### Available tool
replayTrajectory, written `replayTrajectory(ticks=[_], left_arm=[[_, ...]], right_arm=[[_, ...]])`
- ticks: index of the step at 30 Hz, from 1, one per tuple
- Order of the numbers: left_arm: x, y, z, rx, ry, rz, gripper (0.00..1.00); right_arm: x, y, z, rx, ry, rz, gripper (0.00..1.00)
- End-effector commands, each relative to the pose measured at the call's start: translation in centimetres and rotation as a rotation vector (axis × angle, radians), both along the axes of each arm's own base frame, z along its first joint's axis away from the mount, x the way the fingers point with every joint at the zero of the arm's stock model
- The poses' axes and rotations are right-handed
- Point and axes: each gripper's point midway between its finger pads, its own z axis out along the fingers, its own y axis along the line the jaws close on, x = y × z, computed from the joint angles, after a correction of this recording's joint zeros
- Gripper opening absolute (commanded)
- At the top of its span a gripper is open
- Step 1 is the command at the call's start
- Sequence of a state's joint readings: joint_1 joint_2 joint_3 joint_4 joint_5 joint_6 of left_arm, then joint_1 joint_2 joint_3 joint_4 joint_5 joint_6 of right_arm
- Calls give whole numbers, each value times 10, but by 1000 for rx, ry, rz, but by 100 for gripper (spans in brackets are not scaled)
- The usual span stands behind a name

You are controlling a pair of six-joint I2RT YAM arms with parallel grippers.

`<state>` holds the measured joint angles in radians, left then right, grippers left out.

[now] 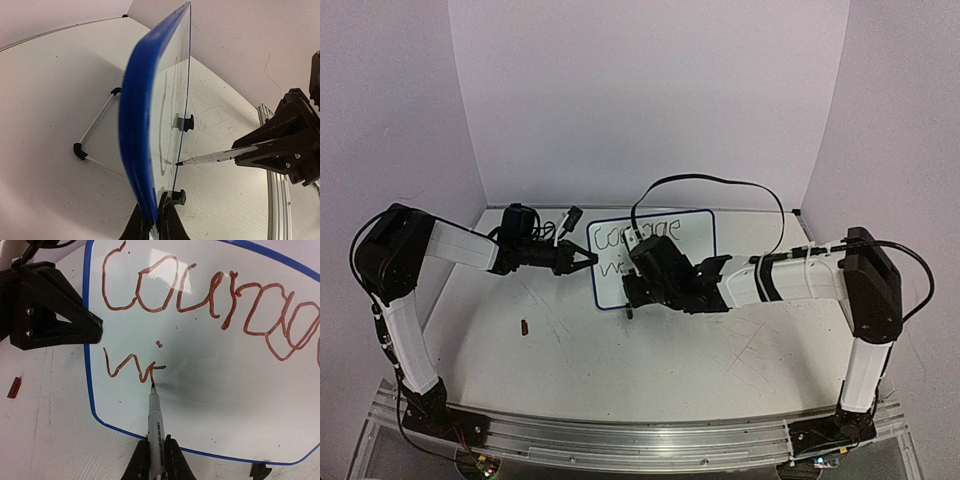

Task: Write a sentence on the whiteboard

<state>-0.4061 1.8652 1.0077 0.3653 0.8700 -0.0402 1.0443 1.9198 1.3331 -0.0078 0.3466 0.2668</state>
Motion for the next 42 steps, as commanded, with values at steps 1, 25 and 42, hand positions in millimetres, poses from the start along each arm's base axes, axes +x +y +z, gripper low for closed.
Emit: replayTrajectory(ticks=[1, 25, 42], left_arm=[[23, 13, -4, 94, -79, 111, 0], [23, 13, -6, 97, -78, 110, 0], [23, 14, -6, 98, -79, 112, 0]], right_arm=[[5, 2, 46, 77, -84, -18, 0], [27, -7, 45, 52, -109, -74, 0], [6, -11, 15, 27, -30, -57, 0]])
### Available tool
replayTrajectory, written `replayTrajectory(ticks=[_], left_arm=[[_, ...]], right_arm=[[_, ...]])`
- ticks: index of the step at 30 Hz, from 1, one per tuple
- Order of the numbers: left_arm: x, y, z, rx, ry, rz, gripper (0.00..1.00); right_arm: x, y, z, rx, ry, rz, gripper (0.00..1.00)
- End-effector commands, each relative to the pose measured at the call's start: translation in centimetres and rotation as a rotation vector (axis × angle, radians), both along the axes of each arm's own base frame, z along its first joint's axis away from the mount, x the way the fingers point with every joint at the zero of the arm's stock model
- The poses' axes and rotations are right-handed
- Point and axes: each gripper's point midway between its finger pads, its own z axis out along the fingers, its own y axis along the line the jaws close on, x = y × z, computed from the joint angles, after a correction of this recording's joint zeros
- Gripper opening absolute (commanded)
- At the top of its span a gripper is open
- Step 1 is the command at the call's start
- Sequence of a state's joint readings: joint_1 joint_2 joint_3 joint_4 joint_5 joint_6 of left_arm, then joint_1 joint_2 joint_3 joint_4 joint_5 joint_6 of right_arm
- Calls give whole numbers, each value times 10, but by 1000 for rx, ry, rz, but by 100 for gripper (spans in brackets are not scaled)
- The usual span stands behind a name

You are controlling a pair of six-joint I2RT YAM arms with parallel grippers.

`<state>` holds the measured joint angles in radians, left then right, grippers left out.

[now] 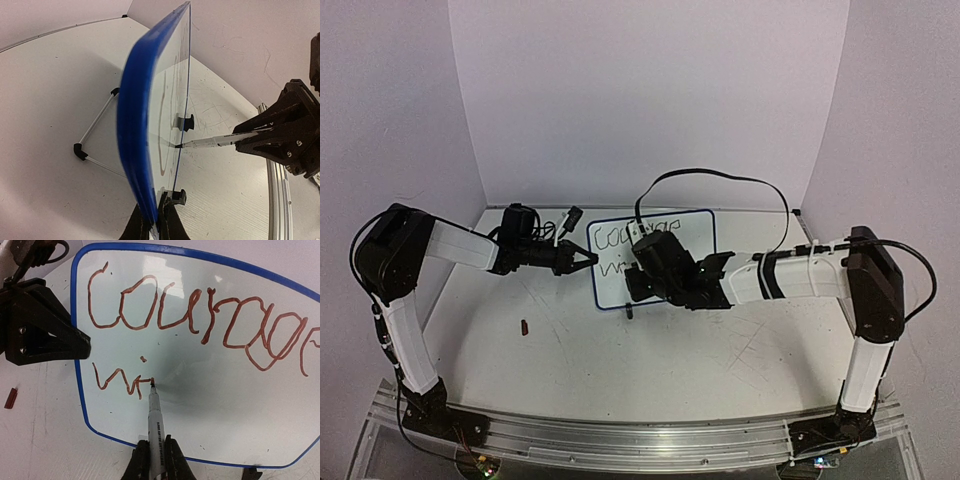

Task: Write a sentence on the whiteboard

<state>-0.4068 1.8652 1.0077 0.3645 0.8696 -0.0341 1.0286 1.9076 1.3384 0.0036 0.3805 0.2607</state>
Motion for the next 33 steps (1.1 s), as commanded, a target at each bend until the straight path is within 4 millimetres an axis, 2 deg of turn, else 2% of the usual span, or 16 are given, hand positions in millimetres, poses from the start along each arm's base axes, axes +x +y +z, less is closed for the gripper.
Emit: replayTrajectory(ticks=[1, 10, 24, 33], left_arm=[[23, 14, -6, 97, -75, 115, 0], [23, 14, -6, 97, -74, 114, 0], [22, 14, -6, 97, -72, 113, 0], [23, 14, -6, 97, -73, 111, 0]], right_arm=[[-6, -3, 3, 20, 7, -18, 0], [-9, 0, -2, 22, 18, -15, 0], [9, 5, 20, 32, -48, -37, 0], [19, -6, 26, 32, -68, -90, 0]])
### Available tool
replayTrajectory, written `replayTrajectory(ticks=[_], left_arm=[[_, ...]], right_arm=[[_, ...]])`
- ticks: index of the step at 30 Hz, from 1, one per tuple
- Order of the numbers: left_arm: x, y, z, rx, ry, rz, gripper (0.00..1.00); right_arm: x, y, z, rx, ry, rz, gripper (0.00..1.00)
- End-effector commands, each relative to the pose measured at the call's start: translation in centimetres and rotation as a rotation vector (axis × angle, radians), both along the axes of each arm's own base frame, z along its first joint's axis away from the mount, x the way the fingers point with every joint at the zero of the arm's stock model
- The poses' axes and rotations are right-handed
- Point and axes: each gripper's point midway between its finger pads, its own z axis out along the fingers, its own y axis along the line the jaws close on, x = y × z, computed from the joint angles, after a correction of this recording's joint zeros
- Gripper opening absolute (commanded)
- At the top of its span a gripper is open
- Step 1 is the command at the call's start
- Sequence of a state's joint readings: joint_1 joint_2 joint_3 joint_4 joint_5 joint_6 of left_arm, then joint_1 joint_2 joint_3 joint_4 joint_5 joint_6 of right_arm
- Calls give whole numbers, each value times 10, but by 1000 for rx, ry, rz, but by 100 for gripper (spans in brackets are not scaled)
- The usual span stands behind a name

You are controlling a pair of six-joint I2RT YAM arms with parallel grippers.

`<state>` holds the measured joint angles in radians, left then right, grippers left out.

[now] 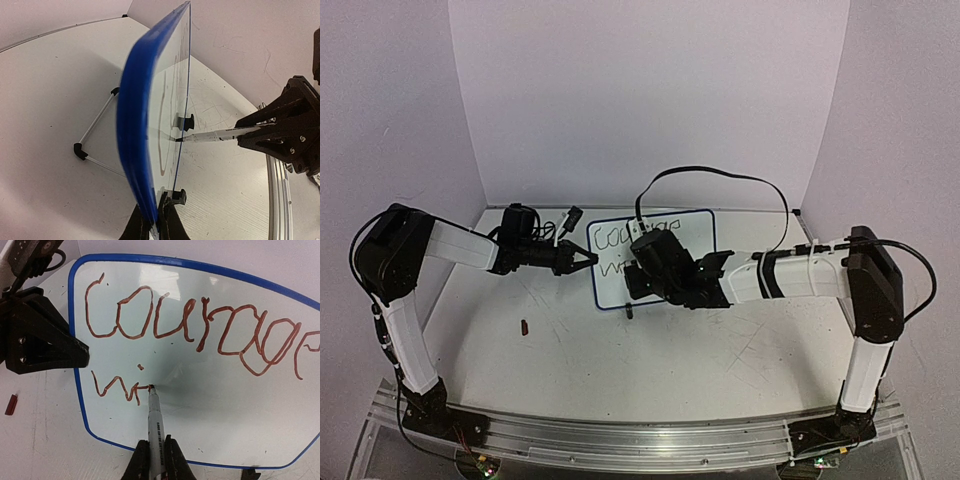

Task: Write a sentence on the whiteboard

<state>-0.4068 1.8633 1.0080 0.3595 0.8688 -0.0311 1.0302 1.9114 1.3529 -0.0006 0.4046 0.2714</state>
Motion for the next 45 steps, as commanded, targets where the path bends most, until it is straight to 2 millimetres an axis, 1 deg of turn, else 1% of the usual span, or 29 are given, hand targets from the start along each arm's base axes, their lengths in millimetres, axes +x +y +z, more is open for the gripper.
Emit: replayTrajectory(ticks=[1, 6, 10, 15, 19, 21, 27, 35, 37, 40, 41, 43, 44, 45], left_arm=[[23, 13, -6, 94, -72, 112, 0], [23, 13, -6, 94, -72, 112, 0], [23, 13, -6, 94, -73, 112, 0], [23, 13, -6, 96, -76, 115, 0], [24, 14, -6, 97, -76, 116, 0], [23, 13, -6, 97, -77, 114, 0], [24, 14, -6, 97, -76, 116, 0], [23, 14, -4, 96, -79, 116, 0], [23, 14, -4, 98, -80, 117, 0], [24, 15, -5, 99, -81, 120, 0], [24, 15, -5, 101, -80, 121, 0], [24, 15, -6, 103, -81, 123, 0], [24, 15, -6, 104, -80, 125, 0], [24, 15, -6, 104, -80, 125, 0]], right_arm=[[17, -8, 21, 22, -57, -77, 0], [16, -18, 23, 19, -62, -107, 0], [14, -21, 23, 21, -60, -110, 0], [7, -24, 8, -13, -15, -91, 0], [4, -28, 4, -14, -1, -95, 0], [2, -28, 2, -12, 7, -90, 0], [-3, -22, -12, -24, 37, -70, 0], [-8, -25, -15, -18, 55, -74, 0], [-10, -24, -13, -17, 52, -73, 0], [-10, -21, 1, 4, 34, -66, 0], [-8, -19, 15, 22, 11, -62, 0], [-8, -17, 38, 59, -28, -53, 0], [-7, -20, 45, 71, -42, -59, 0], [-7, -21, 48, 74, -47, -60, 0]])
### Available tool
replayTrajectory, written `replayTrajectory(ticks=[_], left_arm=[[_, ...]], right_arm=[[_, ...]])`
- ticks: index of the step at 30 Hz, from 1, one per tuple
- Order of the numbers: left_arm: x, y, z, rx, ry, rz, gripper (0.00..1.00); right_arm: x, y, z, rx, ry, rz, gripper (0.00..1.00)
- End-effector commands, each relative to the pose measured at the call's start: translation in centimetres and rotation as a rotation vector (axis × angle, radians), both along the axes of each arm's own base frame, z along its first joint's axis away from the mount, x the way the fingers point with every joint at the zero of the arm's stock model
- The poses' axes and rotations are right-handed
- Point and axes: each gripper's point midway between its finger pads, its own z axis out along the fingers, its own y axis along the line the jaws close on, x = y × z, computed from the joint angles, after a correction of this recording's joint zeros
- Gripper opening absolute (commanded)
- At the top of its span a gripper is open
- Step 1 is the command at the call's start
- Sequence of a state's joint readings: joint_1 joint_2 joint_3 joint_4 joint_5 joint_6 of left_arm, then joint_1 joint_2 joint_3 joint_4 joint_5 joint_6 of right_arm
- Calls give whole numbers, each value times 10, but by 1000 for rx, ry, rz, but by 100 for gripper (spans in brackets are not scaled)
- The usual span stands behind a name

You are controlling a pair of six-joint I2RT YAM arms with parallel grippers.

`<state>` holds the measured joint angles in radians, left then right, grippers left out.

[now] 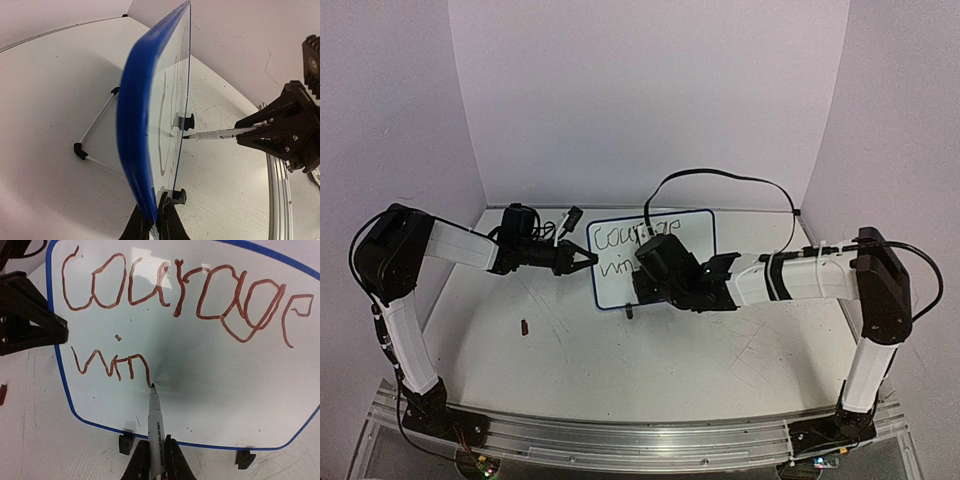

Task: Write a sentence on the whiteboard

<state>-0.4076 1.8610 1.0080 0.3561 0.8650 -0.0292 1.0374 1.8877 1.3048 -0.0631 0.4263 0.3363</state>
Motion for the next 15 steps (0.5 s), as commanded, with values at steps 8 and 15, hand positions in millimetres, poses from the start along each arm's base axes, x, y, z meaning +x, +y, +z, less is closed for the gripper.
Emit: replayTrajectory(ticks=[8, 15], left_arm=[[24, 15, -7, 102, -78, 123, 0], [24, 16, -7, 105, -78, 124, 0]], right_arm=[[9, -26, 52, 82, -84, -35, 0], [11, -4, 46, 100, -77, 31, 0]])
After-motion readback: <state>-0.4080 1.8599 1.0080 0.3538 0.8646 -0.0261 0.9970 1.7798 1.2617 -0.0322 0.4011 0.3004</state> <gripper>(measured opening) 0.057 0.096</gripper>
